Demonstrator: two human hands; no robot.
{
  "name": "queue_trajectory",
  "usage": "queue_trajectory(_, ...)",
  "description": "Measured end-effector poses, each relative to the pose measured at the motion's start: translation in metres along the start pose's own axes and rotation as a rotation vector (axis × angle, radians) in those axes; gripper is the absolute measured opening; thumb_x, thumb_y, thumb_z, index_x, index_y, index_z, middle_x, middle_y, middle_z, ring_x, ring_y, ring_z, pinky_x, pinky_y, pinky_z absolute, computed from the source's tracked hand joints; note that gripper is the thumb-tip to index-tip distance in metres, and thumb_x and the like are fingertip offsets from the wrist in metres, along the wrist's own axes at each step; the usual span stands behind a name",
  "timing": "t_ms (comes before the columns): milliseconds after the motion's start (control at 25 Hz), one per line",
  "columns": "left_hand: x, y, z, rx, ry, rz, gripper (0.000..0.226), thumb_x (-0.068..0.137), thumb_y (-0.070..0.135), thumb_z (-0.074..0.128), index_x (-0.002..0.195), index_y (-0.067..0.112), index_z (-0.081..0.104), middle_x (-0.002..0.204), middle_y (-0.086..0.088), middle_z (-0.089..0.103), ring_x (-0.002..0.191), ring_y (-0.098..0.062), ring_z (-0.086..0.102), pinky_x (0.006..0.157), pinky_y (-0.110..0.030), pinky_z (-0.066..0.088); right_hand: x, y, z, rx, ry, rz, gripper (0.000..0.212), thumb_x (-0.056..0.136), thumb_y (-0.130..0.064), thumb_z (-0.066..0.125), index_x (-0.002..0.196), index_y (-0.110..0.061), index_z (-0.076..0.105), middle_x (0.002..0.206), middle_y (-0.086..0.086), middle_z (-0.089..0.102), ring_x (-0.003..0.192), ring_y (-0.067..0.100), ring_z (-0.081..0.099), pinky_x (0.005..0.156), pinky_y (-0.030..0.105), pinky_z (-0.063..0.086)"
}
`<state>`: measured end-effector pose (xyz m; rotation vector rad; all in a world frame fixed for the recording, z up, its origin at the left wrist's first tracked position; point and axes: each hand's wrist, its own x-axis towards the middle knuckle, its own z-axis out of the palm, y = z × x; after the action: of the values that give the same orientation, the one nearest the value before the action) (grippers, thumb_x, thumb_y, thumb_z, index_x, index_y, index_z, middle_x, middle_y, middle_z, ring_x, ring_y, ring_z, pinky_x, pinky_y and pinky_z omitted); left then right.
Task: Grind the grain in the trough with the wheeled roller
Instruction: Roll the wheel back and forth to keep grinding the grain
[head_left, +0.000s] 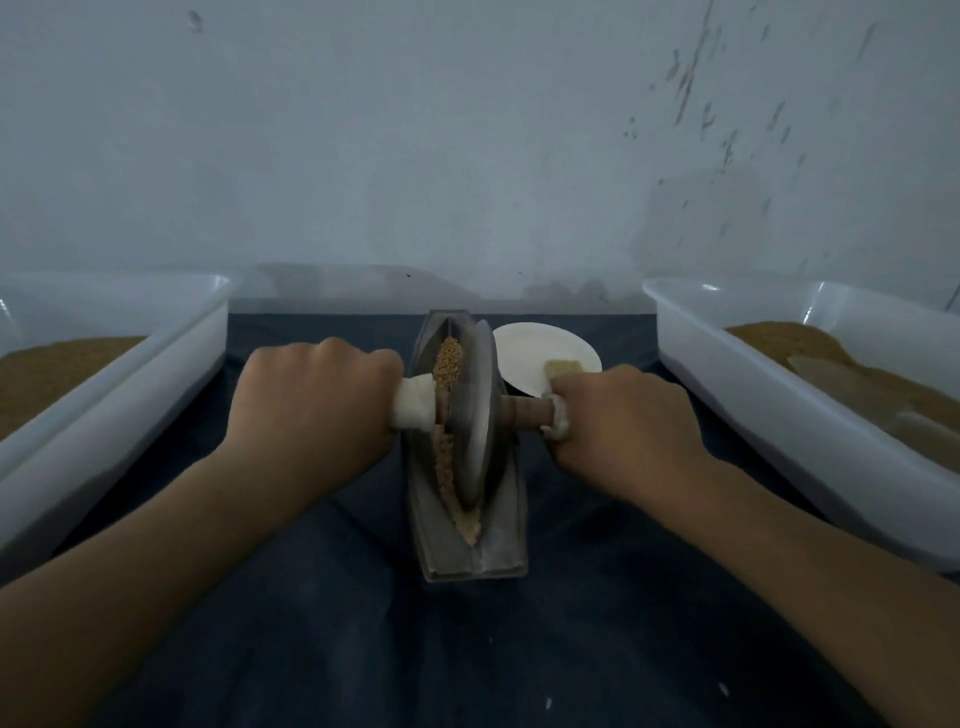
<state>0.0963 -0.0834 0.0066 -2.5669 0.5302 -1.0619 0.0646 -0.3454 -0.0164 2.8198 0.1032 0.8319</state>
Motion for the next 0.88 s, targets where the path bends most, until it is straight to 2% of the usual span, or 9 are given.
queue_trajectory(80, 0.018, 0.0, 0.02, 0.024, -0.067, 0.002, 0.027, 0.072, 0.038, 0.066, 0.065, 0.029, 0.041, 0.055, 0.008, 0.032, 0.044, -0.015, 0.023, 0.047, -0.024, 0.014, 0.023, 0.0, 0.012, 0.031, -0.038, 0.031, 0.023, 0.076, -0.042, 0.057, 0.065, -0.028, 0.044, 0.06, -0.008, 0.038, 0.05, 0.014, 0.033, 0.047, 0.025, 0.017)
queue_trajectory(200, 0.046, -0.007, 0.051, -0.094, -0.162, -0.085, 0.013, 0.083, 0.042, 0.055, 0.076, 0.031, 0.053, 0.067, 0.007, 0.046, 0.058, -0.019, 0.047, 0.053, -0.03, 0.031, 0.066, -0.002, 0.026, 0.02, -0.051, 0.047, 0.026, 0.073, -0.045, 0.06, 0.064, -0.026, 0.045, 0.063, -0.006, 0.045, 0.052, 0.013, 0.035, 0.048, 0.025, 0.02)
queue_trajectory(280, 0.057, -0.009, 0.061, -0.117, -0.175, -0.097, 0.014, 0.084, 0.043, 0.055, 0.077, 0.031, 0.056, 0.071, 0.005, 0.051, 0.063, -0.022, 0.053, 0.053, -0.03, 0.033, 0.083, -0.002, 0.033, 0.033, -0.042, 0.04, 0.025, 0.072, -0.044, 0.059, 0.062, -0.025, 0.046, 0.061, -0.008, 0.048, 0.052, 0.014, 0.039, 0.048, 0.024, 0.023)
queue_trajectory(400, 0.06, -0.009, 0.06, -0.104, -0.138, -0.083, 0.014, 0.083, 0.041, 0.058, 0.074, 0.031, 0.054, 0.064, 0.006, 0.044, 0.055, -0.018, 0.043, 0.049, -0.028, 0.028, 0.082, -0.001, 0.037, 0.056, -0.061, 0.049, 0.025, 0.072, -0.044, 0.058, 0.062, -0.025, 0.046, 0.061, -0.007, 0.05, 0.053, 0.014, 0.042, 0.048, 0.024, 0.025)
queue_trajectory(560, 0.038, 0.0, 0.032, -0.092, -0.163, -0.086, 0.017, 0.08, 0.039, 0.059, 0.072, 0.031, 0.046, 0.062, 0.008, 0.034, 0.057, -0.019, 0.039, 0.053, -0.03, 0.029, 0.052, -0.005, 0.019, 0.058, -0.088, 0.053, 0.031, 0.078, -0.041, 0.063, 0.062, -0.029, 0.039, 0.063, -0.008, 0.045, 0.054, 0.012, 0.037, 0.047, 0.026, 0.024)
queue_trajectory(760, -0.012, -0.004, 0.002, -0.101, -0.128, -0.038, 0.027, 0.075, 0.044, 0.062, 0.07, 0.032, 0.038, 0.057, 0.01, 0.027, 0.049, -0.015, 0.027, 0.048, -0.026, 0.019, 0.01, -0.004, -0.025, -0.024, -0.056, -0.056, 0.04, 0.08, -0.046, 0.062, 0.058, -0.033, 0.03, 0.058, -0.008, 0.036, 0.048, 0.009, 0.028, 0.045, 0.024, 0.017)
queue_trajectory(880, -0.015, -0.012, 0.004, -0.124, -0.153, -0.004, 0.027, 0.072, 0.049, 0.062, 0.067, 0.034, 0.04, 0.055, 0.012, 0.028, 0.046, -0.01, 0.024, 0.045, -0.024, 0.015, 0.012, 0.001, -0.034, -0.024, -0.083, -0.1, 0.03, 0.077, -0.052, 0.05, 0.06, -0.033, 0.034, 0.058, -0.007, 0.038, 0.048, 0.009, 0.03, 0.045, 0.025, 0.018)
